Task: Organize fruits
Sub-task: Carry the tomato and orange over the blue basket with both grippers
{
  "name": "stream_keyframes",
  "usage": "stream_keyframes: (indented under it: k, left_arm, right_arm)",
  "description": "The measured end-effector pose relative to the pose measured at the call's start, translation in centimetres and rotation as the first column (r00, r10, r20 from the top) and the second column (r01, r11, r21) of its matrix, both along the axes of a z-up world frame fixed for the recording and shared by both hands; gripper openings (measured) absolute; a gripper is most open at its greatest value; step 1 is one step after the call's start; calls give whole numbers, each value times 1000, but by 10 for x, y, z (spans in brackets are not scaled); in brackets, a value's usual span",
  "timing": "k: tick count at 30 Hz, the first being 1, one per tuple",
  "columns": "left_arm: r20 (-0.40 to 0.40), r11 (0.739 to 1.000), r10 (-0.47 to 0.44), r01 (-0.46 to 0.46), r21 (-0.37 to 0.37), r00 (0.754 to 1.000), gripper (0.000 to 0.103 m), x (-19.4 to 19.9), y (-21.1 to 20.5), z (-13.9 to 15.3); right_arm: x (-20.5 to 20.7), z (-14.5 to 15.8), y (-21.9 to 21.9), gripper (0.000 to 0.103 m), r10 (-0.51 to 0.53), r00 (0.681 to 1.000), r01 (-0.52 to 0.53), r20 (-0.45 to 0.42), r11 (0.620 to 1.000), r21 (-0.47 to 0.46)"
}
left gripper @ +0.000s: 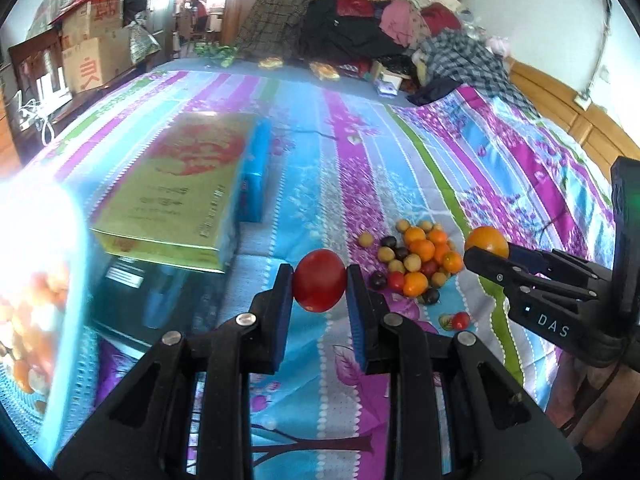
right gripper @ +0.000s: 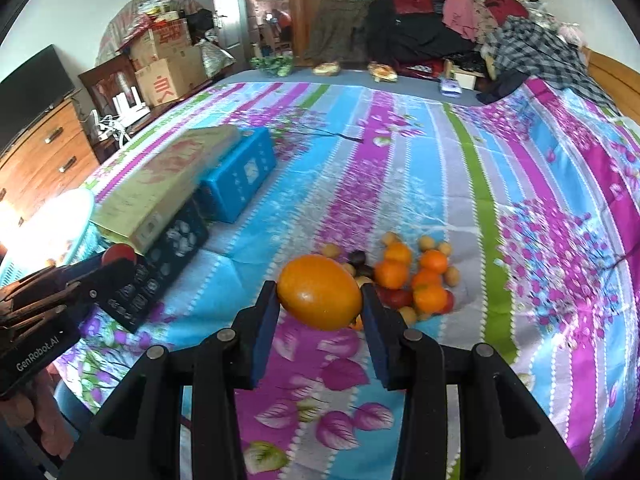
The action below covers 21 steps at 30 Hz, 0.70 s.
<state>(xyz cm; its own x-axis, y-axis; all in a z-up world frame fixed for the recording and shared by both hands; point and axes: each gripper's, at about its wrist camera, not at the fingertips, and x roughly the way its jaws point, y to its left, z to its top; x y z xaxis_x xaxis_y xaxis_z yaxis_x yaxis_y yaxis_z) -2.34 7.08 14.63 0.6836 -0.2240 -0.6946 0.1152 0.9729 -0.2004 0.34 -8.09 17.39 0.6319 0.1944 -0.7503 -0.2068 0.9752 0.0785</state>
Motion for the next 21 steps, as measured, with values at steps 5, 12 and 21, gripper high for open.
stream_keyframes:
  k: [5,12,21]
  left_arm:
    - [16,995,100,-100,3,995,27,0,41,24]
    - [42,967,256,-256,4,966,27,-9,110,53]
    - [38,893,451,-450,-21,892,27,-34,196,65]
  right_arm:
    - [12,24,38,45,81,997,-81,7,996,41]
    - [25,64,113,45,218,975,-220,41,973,65]
    - [33,100,222,45,392,919,-395,43,913,107]
